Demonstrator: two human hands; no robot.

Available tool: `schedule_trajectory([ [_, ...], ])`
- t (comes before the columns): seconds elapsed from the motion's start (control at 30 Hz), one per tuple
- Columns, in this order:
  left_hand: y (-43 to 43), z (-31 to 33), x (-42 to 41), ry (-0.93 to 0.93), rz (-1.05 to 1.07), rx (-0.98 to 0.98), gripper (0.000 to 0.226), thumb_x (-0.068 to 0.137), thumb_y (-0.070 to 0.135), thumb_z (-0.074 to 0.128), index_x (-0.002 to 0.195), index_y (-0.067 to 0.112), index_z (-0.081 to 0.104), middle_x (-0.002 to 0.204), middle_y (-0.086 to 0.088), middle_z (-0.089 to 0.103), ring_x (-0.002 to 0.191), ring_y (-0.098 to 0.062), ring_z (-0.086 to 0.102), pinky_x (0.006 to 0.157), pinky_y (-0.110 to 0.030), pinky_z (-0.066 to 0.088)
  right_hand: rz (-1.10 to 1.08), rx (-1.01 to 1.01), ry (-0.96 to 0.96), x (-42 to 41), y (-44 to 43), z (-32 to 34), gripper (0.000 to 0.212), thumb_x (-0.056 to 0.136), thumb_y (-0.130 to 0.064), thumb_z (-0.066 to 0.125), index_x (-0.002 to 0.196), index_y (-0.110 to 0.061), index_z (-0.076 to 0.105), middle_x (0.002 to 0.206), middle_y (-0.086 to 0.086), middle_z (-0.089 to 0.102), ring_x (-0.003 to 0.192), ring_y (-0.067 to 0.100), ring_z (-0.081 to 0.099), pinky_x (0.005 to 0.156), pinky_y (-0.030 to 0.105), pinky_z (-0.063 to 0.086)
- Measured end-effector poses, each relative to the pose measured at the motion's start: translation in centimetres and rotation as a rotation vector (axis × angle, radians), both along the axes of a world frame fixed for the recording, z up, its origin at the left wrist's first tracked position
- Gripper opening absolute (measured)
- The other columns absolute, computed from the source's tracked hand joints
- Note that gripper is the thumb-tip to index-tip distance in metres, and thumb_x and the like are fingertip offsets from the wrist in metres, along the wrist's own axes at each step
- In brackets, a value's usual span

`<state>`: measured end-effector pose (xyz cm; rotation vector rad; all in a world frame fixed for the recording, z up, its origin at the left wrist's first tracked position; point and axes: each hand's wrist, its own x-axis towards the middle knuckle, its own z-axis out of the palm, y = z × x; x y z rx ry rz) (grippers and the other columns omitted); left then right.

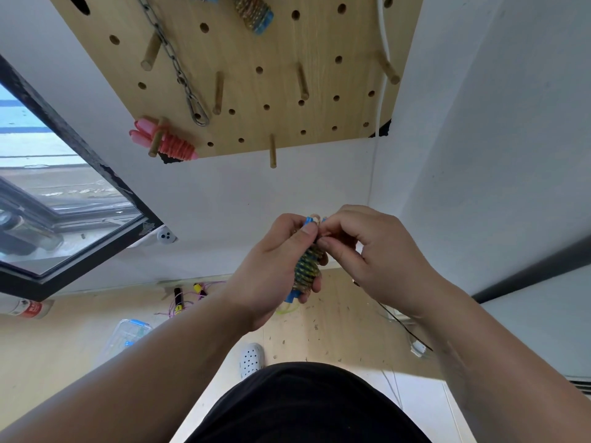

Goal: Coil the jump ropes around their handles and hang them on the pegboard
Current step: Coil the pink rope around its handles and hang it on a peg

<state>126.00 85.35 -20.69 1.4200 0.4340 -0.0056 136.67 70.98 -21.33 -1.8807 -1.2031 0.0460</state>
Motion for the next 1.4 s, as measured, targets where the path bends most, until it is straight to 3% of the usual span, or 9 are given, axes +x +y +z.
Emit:
schedule_trajectory([
  [0.1,0.5,0.4,0.0,-0.007,-0.068,0.006,0.029,0.097,0.042,0.051,0.114,0.020,0.057,0.091,-0.015,0.065,0.067,-0.031,0.059,0.053,-0.035,0.042,-0.061,-0.002,0.151,-0.1,-0.1,0.1,0.008,0.097,-0.021,0.057,0.091,-0.022,0.062,0.072,-0.020,0.056,0.071,-0.002,0.053,0.064,0.008,0.038],
  [0.2,0.6,0.7,0.1,0.005,-0.072,0.044,0.019,0.107,0.033,0.045,0.111,0.019,0.056,0.088,-0.015,0.067,0.065,-0.033,0.059,0.053,-0.033,0.041,-0.148,0.098,0.361,-0.1,0.0,0.2,0.012,0.099,-0.019,0.059,0.090,-0.025,0.063,0.074,-0.021,0.062,0.066,0.002,0.056,0.061,0.010,0.041],
  [0.4,-0.6,0.5,0.8,0.027,0.090,0.083,0.031,0.108,0.041,0.040,0.100,0.015,0.057,0.079,-0.015,0.066,0.059,-0.034,0.058,0.050,-0.034,0.038,-0.282,0.228,0.322,-2.3,1.1,0.3,0.003,0.091,-0.014,0.074,0.091,-0.015,0.071,0.071,-0.009,0.067,0.068,0.004,0.065,0.060,0.009,0.046],
  [0.5,-1.1,0.7,1.1,0.030,0.128,0.046,0.036,0.108,0.046,0.039,0.093,0.020,0.059,0.078,-0.013,0.064,0.059,-0.033,0.058,0.048,-0.034,0.038,-0.303,0.213,0.097,-2.6,1.1,-0.2,0.002,0.091,-0.016,0.075,0.090,-0.015,0.076,0.076,-0.010,0.069,0.076,0.006,0.064,0.066,0.012,0.046],
  [0.77,-1.0,0.9,1.3,0.074,0.213,0.018,0.043,0.105,0.057,0.037,0.090,0.026,0.064,0.076,-0.010,0.066,0.060,-0.032,0.060,0.051,-0.036,0.041,-0.150,0.143,-0.031,-2.0,0.5,-1.6,0.023,0.094,-0.006,0.065,0.114,-0.011,0.075,0.092,-0.002,0.067,0.084,0.009,0.062,0.074,0.026,0.052],
  [1.0,-1.1,1.1,1.4,0.093,0.178,0.061,0.034,0.106,0.043,0.044,0.085,0.021,0.058,0.078,-0.014,0.067,0.058,-0.032,0.060,0.049,-0.034,0.040,-0.189,0.176,0.059,-1.7,0.3,-1.3,0.019,0.093,-0.005,0.069,0.106,-0.015,0.078,0.087,-0.008,0.064,0.081,0.007,0.064,0.067,0.027,0.056],
  [1.17,-1.1,1.1,0.9,0.041,0.168,0.167,0.027,0.104,0.021,0.041,0.078,0.019,0.049,0.085,-0.023,0.065,0.059,-0.029,0.057,0.054,-0.039,0.037,-0.223,0.178,0.371,-1.8,0.2,-0.6,0.032,0.090,-0.006,0.073,0.115,-0.023,0.067,0.079,-0.013,0.069,0.074,0.005,0.072,0.068,0.020,0.058],
  [1.27,-1.0,0.9,0.9,0.030,0.160,0.216,0.030,0.103,0.017,0.040,0.075,0.023,0.049,0.083,-0.016,0.064,0.061,-0.029,0.057,0.055,-0.040,0.036,-0.263,0.169,0.219,-1.7,0.2,-1.0,0.025,0.089,-0.012,0.075,0.114,-0.018,0.075,0.086,-0.011,0.073,0.077,0.008,0.071,0.072,0.030,0.059],
  [1.4,-1.0,1.1,1.1,0.020,0.147,0.238,0.026,0.104,0.018,0.042,0.079,0.017,0.047,0.083,-0.016,0.064,0.061,-0.029,0.056,0.054,-0.039,0.035,-0.291,0.197,-0.051,-1.4,0.3,-1.5,0.019,0.092,-0.018,0.070,0.109,-0.014,0.077,0.084,-0.003,0.072,0.075,0.010,0.064,0.069,0.030,0.052],
])
